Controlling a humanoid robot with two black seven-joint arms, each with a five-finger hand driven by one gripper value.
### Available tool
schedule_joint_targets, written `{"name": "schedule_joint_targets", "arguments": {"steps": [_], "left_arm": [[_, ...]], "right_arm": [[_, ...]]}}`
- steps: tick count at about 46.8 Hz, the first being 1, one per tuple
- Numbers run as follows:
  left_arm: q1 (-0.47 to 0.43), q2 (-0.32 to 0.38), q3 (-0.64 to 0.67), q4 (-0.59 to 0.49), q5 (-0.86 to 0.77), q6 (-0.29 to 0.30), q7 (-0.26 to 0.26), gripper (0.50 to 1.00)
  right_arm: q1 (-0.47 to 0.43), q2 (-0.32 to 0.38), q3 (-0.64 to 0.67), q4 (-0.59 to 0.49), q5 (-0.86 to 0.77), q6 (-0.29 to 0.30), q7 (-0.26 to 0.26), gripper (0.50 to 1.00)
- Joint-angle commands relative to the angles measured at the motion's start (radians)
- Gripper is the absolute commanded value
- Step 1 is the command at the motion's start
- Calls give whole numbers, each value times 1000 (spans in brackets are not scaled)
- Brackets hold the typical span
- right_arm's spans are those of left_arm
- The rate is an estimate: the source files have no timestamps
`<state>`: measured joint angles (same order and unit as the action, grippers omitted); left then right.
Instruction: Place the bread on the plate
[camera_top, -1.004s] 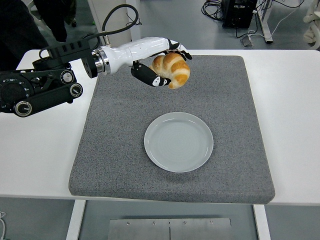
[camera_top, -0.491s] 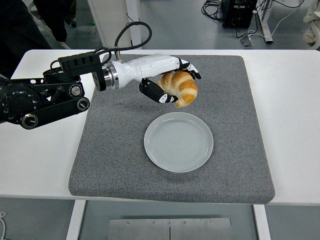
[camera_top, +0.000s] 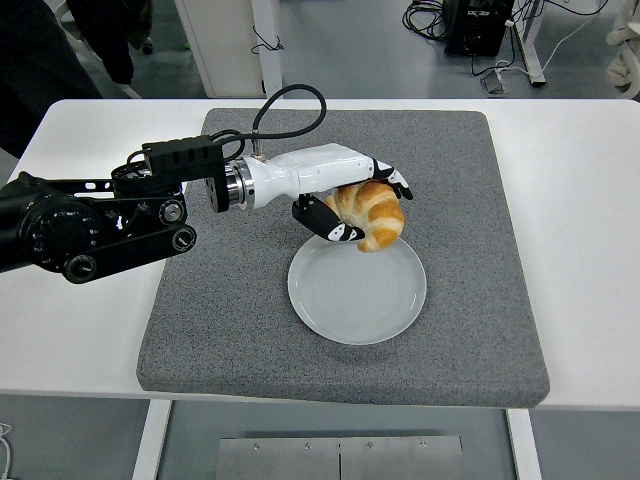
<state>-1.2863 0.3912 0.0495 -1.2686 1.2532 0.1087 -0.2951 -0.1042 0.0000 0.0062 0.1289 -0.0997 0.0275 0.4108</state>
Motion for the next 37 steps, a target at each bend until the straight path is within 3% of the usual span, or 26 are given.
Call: {"name": "schedule_joint_targets", "arguments": {"steps": [1,29,37], "left_arm": [[12,0,13,0,22,5,-1,711],[51,-17,16,0,91,57,-2,711],[68,-31,53,0,134,104,-2,711]], "right_arm": [[0,0,0,0,0,0,0,1000],[0,0,0,0,0,0,0,1000],[0,0,0,0,0,0,0,1000]]}}
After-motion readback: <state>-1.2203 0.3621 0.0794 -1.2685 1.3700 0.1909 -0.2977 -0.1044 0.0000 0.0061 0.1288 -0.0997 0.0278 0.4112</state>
